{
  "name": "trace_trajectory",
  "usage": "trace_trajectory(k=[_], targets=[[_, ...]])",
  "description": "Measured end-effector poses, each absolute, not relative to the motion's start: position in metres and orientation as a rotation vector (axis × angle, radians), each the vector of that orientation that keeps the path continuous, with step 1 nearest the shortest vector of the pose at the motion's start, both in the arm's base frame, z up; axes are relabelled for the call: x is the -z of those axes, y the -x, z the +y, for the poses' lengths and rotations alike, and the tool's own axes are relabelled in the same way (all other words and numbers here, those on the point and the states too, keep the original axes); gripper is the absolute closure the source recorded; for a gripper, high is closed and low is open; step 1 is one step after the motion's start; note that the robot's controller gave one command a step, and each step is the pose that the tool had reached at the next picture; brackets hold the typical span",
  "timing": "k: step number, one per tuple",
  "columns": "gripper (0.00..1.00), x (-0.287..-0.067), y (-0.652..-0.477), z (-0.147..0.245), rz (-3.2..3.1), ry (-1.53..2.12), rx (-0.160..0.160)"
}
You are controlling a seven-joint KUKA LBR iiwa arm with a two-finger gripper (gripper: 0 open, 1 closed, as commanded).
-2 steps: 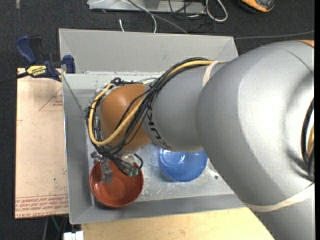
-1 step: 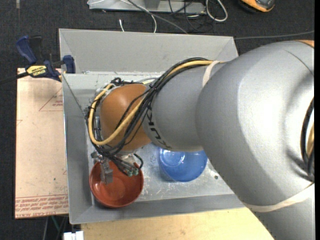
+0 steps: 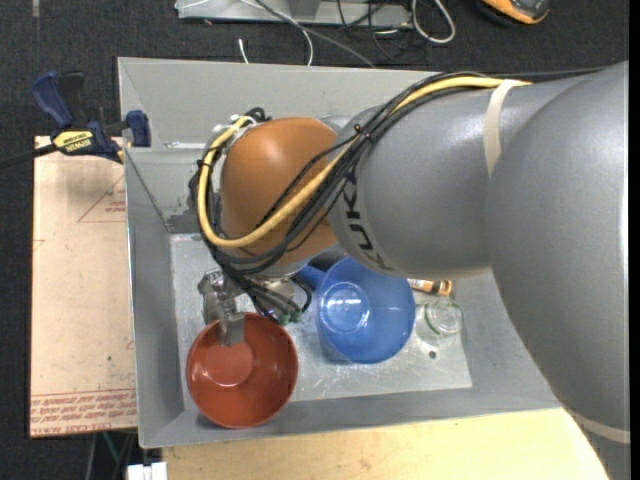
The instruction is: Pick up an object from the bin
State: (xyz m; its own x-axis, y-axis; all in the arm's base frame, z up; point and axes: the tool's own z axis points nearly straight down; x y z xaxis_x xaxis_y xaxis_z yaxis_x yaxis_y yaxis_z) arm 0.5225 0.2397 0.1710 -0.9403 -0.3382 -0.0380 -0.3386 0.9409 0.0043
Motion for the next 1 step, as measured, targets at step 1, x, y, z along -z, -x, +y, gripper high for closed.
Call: trace_trajectory(k=[1], targets=[[1.00, -0.1914, -0.5250, 0.2406, 3.056, 0.558, -0.016]])
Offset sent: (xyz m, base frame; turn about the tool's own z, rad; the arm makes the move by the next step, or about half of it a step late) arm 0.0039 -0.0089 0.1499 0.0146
